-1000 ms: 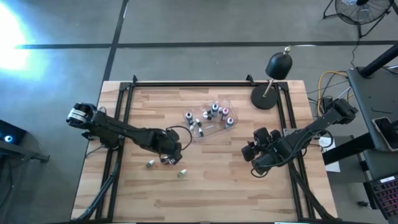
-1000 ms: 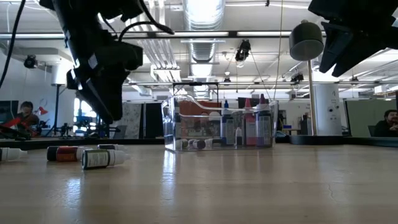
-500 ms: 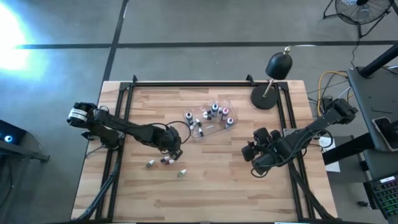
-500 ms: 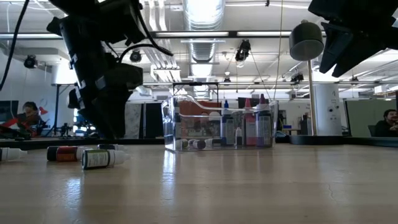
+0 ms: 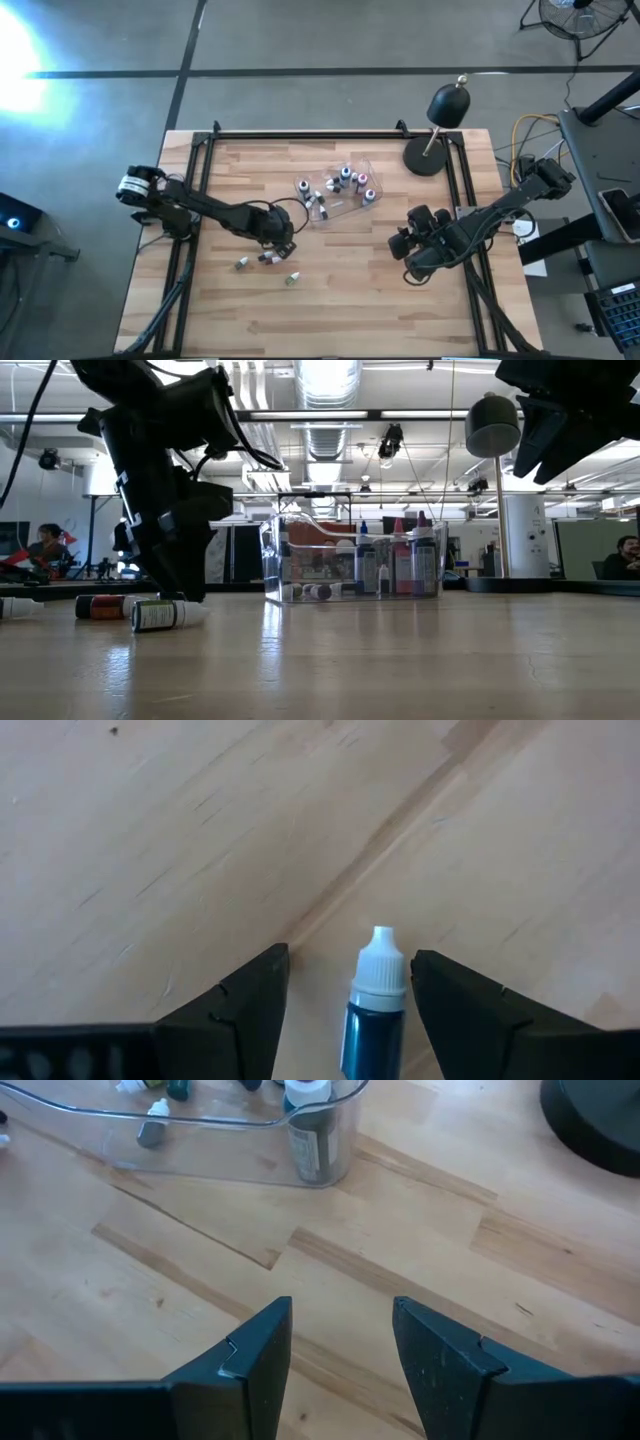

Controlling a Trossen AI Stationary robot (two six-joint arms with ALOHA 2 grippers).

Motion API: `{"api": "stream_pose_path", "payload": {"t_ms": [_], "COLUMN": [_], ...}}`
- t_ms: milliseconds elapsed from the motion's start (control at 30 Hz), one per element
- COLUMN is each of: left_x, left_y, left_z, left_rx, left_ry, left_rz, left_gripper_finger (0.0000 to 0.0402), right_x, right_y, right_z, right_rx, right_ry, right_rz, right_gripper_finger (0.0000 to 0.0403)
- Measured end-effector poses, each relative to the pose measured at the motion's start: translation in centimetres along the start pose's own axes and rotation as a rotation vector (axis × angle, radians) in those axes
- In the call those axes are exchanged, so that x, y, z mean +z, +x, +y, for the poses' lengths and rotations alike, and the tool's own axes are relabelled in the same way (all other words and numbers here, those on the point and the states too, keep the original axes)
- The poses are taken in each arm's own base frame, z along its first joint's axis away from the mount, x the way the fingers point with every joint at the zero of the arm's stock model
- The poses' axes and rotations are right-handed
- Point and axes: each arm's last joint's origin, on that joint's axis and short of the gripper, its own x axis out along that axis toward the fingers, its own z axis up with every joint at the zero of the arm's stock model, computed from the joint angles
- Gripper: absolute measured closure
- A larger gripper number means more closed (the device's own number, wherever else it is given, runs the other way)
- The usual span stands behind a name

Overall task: Pick & Place food coloring
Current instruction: Put the small black food coloring bottle into the transparent bin, then put the small dark green food coloring bottle into the transparent bin

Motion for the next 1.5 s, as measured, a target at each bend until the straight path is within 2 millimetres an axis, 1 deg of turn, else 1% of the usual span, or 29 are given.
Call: {"api": "stream_pose_path", "payload": {"t_ms": [100, 200, 267, 500, 567, 633, 700, 767, 867, 967, 1000, 1100, 1167, 1267, 1300, 1333, 1400, 1433, 1500], "left_x": [0.0, -0.1, -0.1, -0.1, 0.2, 0.8, 2.0, 3.0, 4.9, 7.1, 7.8, 10.2, 11.5, 13.1, 13.5, 13.9, 13.9, 13.9, 12.8], "left_y": [0.0, 0.1, 0.1, 0.0, -0.5, -1.8, -4.0, -6.5, -10.3, -13.2, -13.4, -12.7, -11.5, -10.7, -10.8, -10.9, -11.4, -11.9, -13.8], "left_z": [0.0, 0.1, 0.1, 0.2, -0.1, -0.7, -1.5, -2.1, -3.0, -3.9, -4.1, -4.7, -4.8, -4.6, -4.5, -4.5, -4.3, -4.4, -5.1], "left_rx": [0.002, 0.007, 0.011, 0.014, -0.008, -0.042, -0.107, -0.124, -0.153, -0.209, -0.211, -0.194, -0.144, -0.082, -0.065, -0.048, 0.0, 0.005, -0.032], "left_ry": [0.001, 0.002, 0.003, 0.003, -0.003, -0.009, -0.012, -0.001, 0.007, 0.033, 0.056, 0.098, 0.132, 0.149, 0.147, 0.15, 0.18, 0.207, 0.319], "left_rz": [0.0, 0.003, 0.004, 0.007, 0.011, -0.006, -0.068, -0.163, -0.351, -0.533, -0.567, -0.652, -0.661, -0.645, -0.635, -0.621, -0.568, -0.557, -0.522], "left_gripper_finger": [0.0214, 0.0236, 0.0259, 0.0363, 0.0384, 0.0391, 0.0391, 0.0389, 0.0389, 0.0389, 0.0389, 0.0375, 0.0351, 0.0303, 0.0287, 0.0272, 0.0245, 0.0236, 0.0224], "right_x": [0.0, 0.0, 0.0, 0.0, 0.0, 0.0, 0.0, 0.0, 0.0, 0.0, 0.0, 0.0, 0.0, 0.0, 0.0, 0.0, 0.0, 0.0, -0.1], "right_y": [0.0, 0.0, 0.0, 0.0, 0.0, 0.0, 0.0, 0.0, 0.0, 0.0, 0.0, 0.0, 0.0, 0.0, 0.0, 0.0, 0.0, 0.0, 0.0], "right_z": [0.1, 0.1, 0.1, 0.1, 0.1, 0.1, 0.1, 0.1, 0.1, 0.1, 0.1, 0.1, 0.1, 0.1, 0.1, 0.1, 0.1, 0.1, 0.2], "right_rx": [0.004, 0.006, 0.007, 0.007, 0.007, 0.007, 0.007, 0.007, 0.007, 0.006, 0.007, 0.007, 0.007, 0.008, 0.011, 0.014, 0.013, 0.013, 0.013], "right_ry": [0.004, 0.005, 0.005, 0.005, 0.005, 0.005, 0.005, 0.005, 0.005, 0.005, 0.005, 0.004, 0.005, 0.005, 0.008, 0.011, 0.022, 0.023, 0.024], "right_rz": [0.005, 0.005, 0.005, 0.005, 0.005, 0.005, 0.005, 0.005, 0.005, 0.005, 0.005, 0.004, 0.004, 0.005, 0.005, 0.006, 0.015, 0.019, 0.028], "right_gripper_finger": [0.0234, 0.0234, 0.0234, 0.0234, 0.0234, 0.0234, 0.0234, 0.0234, 0.0234, 0.0234, 0.0234, 0.0234, 0.0234, 0.0234, 0.0234, 0.0234, 0.0234, 0.0234, 0.0234]}}
